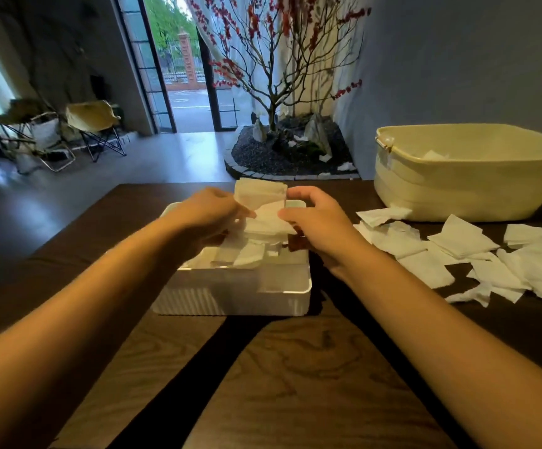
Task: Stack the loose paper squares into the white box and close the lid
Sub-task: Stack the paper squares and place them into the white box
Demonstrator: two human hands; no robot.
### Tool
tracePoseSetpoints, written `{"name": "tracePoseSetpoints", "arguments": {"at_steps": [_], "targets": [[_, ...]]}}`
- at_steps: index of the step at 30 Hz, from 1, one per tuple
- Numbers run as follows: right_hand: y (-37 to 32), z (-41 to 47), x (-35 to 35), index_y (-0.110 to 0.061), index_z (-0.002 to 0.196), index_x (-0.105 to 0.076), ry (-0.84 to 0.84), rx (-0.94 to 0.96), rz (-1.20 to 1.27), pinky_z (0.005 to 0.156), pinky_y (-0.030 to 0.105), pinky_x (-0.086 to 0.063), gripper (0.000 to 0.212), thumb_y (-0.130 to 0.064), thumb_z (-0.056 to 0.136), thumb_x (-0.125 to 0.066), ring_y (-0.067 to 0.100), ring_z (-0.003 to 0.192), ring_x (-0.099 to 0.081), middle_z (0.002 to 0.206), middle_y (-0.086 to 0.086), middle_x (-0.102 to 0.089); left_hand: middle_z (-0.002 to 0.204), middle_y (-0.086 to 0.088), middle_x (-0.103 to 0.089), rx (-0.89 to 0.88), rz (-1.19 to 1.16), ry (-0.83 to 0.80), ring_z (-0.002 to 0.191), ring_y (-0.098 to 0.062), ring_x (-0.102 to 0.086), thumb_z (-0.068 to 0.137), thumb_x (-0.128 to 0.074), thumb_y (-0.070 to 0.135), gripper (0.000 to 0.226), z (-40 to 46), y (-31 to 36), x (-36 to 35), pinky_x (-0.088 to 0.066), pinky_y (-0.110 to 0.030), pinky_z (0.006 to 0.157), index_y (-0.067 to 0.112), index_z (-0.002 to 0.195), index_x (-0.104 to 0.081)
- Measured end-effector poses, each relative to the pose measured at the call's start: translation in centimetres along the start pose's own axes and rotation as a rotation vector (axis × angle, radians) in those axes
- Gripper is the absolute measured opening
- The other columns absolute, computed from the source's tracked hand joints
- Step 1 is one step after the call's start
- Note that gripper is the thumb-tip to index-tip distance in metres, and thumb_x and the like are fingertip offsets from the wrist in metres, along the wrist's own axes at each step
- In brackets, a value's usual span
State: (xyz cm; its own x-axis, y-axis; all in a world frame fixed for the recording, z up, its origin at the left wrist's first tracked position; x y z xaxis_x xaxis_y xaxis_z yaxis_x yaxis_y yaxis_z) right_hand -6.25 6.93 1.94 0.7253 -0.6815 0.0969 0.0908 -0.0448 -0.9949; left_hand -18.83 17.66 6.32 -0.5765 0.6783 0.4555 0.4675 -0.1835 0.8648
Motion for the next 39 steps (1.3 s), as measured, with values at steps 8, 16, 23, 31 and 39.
{"name": "tracePoseSetpoints", "arguments": {"at_steps": [8,16,23,31,39], "targets": [[0.7,-0.5,-2.9,-0.027,0.124,-0.053,-0.036,0.135,-0.255,0.067,0.037,-0.051,0.043,-0.005,0.087,-0.060,0.018,0.081,-0.062,0.098,0.000,-0.070,0.090,-0.013,-0.065,0.006,0.461,0.066,0.068,-0.021,-0.059,0.091,-0.072,0.014,0.012,3.4,-1.6,2.2,-0.050,-0.028,0.054,0.005,0.097,-0.067],[1.0,-0.8,-2.8,-0.025,0.116,-0.057,-0.036,0.173,-0.311,0.076,0.043,-0.055,0.038,0.000,0.087,-0.055,0.016,0.082,-0.059,0.100,-0.004,-0.065,0.132,-0.021,-0.056,-0.036,0.609,0.057,0.078,-0.020,-0.057,0.099,-0.062,0.018,0.072,2.1,-0.9,0.8,-0.052,-0.029,0.071,0.002,0.154,-0.019],[1.1,-1.1,-3.1,-0.029,0.098,-0.060,-0.005,0.229,-0.394,0.082,0.045,-0.056,0.031,-0.002,0.083,-0.057,0.017,0.081,-0.060,0.095,-0.011,-0.065,0.099,-0.011,-0.055,0.030,0.560,0.024,0.073,-0.015,-0.050,0.099,-0.062,0.016,0.077,2.1,-1.9,-0.8,-0.047,-0.032,0.065,-0.002,0.153,-0.009],[1.4,-1.1,-2.9,-0.028,0.101,-0.061,-0.013,0.277,-0.405,0.084,0.040,-0.053,0.029,-0.005,0.084,-0.059,0.013,0.081,-0.056,0.098,-0.012,-0.065,0.133,-0.025,-0.051,0.015,0.523,0.075,0.106,-0.030,-0.051,0.109,-0.027,0.015,0.047,2.5,-2.0,-1.6,-0.045,-0.035,0.083,-0.006,0.150,-0.020],[1.6,-1.0,-2.9,-0.030,0.099,-0.060,-0.013,0.279,-0.360,0.082,0.043,-0.056,0.026,-0.007,0.086,-0.061,0.013,0.077,-0.056,0.098,-0.010,-0.066,0.127,-0.016,-0.061,-0.127,0.875,-0.002,0.107,-0.028,-0.058,0.097,-0.064,0.018,0.053,0.9,-1.7,-1.0,-0.045,-0.030,0.085,0.007,0.143,-0.039]]}}
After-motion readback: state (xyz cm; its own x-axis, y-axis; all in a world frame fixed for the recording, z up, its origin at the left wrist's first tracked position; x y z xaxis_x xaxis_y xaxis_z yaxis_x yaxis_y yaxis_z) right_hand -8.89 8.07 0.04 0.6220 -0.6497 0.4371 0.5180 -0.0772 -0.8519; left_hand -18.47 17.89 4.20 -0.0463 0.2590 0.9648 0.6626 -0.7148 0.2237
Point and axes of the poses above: each hand's wrist, its own z-axis towards the middle knuckle, its own x-axis out of the back of the hand, y = z × x, the point moved 2 cm from there along z, towards the middle knuckle
